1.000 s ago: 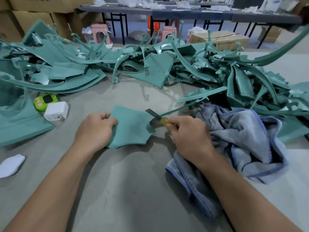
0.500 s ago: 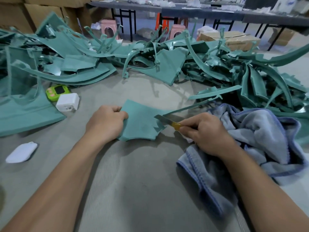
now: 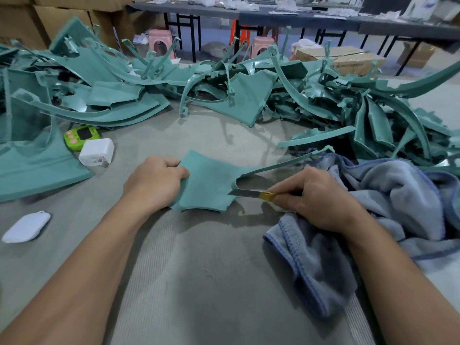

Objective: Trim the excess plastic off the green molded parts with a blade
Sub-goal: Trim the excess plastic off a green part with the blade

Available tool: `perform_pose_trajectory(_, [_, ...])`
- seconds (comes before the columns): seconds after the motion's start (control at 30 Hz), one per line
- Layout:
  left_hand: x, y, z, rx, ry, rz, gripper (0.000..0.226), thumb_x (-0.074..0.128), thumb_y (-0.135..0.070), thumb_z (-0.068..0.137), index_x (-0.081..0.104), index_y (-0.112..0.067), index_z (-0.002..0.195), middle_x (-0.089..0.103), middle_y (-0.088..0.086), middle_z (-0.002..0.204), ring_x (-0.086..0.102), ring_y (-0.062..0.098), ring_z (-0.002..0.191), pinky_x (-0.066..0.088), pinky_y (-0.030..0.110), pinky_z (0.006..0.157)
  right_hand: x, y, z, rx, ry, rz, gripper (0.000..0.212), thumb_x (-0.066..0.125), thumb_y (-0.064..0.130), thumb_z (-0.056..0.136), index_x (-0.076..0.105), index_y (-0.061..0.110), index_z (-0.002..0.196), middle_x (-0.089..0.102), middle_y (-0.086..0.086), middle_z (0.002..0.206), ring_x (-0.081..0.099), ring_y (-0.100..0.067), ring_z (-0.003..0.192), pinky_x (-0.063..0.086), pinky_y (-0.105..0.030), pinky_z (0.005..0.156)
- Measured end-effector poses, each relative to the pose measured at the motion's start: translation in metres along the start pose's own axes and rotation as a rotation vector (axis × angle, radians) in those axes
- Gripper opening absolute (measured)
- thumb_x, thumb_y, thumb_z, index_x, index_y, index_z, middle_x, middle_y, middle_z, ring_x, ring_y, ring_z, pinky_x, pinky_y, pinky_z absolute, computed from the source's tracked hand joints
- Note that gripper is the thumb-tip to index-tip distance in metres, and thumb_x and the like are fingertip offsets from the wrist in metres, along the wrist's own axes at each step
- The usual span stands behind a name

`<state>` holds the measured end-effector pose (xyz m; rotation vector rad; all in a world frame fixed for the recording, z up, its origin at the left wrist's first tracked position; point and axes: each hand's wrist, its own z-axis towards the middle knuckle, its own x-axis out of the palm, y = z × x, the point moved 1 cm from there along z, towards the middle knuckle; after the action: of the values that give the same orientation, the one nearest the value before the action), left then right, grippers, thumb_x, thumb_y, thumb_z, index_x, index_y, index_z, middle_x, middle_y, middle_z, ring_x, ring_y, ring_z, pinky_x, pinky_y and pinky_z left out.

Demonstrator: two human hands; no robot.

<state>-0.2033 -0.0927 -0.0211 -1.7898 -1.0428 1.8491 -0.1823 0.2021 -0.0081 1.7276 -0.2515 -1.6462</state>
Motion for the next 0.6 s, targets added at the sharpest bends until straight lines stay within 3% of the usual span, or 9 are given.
perform_pose_trajectory(0.17, [0.002,0.001,0.000,-0.004,-0.028,0.000,0.020,0.056,-0.043,0.074,0.073,-0.046,0.085,0.073,-0.012,0.077,0.068,0.019,0.080,0.055,0.037,0.082,0.009,0.001,0.007,0.062,-0.160,-0.080,0.020,0.073,0.024,0.092,0.080,0.042,0.092,0.064,0.032,0.061,0.059,0.006,0.063,0.041,-0.008,0.057])
perform_pose_trajectory(0.27, [0.003,0.001,0.002,-0.012,-0.053,-0.013,0.022,0.054,-0.042,0.075,0.073,-0.043,0.085,0.073,-0.010,0.075,0.068,0.021,0.078,0.055,0.039,0.079,0.012,0.001,0.005,0.067,-0.222,-0.008,0.019,0.074,0.022,0.092,0.081,0.039,0.093,0.064,0.021,0.056,0.055,0.001,0.053,0.039,-0.010,0.052])
perform_pose_trajectory(0.43, [0.005,0.001,0.004,-0.039,-0.097,0.063,0.019,0.055,-0.039,0.080,0.073,-0.031,0.082,0.071,-0.008,0.076,0.065,0.023,0.077,0.053,0.038,0.076,0.019,0.004,0.001,0.083,-0.099,0.049,0.015,0.075,0.028,0.091,0.080,0.041,0.092,0.073,0.018,0.070,0.065,-0.004,0.066,0.047,-0.015,0.060])
perform_pose_trajectory(0.6, [0.005,0.000,0.004,-0.048,-0.096,0.086,0.019,0.055,-0.038,0.083,0.074,-0.033,0.083,0.071,-0.008,0.077,0.065,0.024,0.079,0.053,0.037,0.077,0.018,0.004,0.002,0.109,-0.131,0.033,0.015,0.073,0.025,0.092,0.081,0.037,0.086,0.073,0.013,0.068,0.065,-0.008,0.065,0.052,-0.026,0.062])
